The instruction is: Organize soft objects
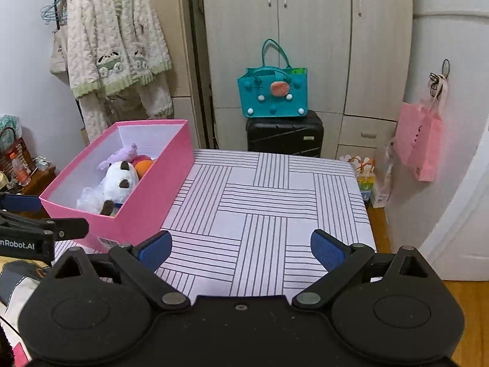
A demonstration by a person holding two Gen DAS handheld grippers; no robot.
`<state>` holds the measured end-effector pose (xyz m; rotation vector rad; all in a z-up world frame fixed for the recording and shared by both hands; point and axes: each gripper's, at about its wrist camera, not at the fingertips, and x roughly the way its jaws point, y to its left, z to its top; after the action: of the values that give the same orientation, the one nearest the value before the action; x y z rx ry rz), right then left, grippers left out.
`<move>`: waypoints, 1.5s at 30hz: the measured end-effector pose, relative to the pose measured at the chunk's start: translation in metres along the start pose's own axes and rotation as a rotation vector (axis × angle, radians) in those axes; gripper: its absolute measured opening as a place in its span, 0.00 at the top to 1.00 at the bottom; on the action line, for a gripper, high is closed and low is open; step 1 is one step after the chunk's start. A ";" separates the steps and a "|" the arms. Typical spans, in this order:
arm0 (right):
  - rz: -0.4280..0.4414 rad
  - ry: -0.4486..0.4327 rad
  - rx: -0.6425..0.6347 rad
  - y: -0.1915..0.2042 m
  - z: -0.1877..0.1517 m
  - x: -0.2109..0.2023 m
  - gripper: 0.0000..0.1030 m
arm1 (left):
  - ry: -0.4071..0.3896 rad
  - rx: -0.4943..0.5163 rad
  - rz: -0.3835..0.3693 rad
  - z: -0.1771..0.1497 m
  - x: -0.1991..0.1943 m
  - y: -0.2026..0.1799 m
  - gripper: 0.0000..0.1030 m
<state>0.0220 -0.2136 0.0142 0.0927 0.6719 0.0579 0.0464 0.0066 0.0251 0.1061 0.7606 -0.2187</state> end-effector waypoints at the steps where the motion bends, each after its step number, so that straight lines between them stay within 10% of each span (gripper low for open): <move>1: -0.007 -0.001 0.000 -0.001 -0.001 -0.001 0.04 | -0.002 0.001 0.005 -0.001 0.000 0.001 0.00; 45: -0.063 -0.116 -0.010 -0.005 -0.031 -0.019 0.04 | -0.081 0.038 0.035 -0.024 -0.002 -0.010 0.00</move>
<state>-0.0119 -0.2178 0.0018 0.0648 0.5585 -0.0049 0.0265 0.0016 0.0093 0.1459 0.6738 -0.2030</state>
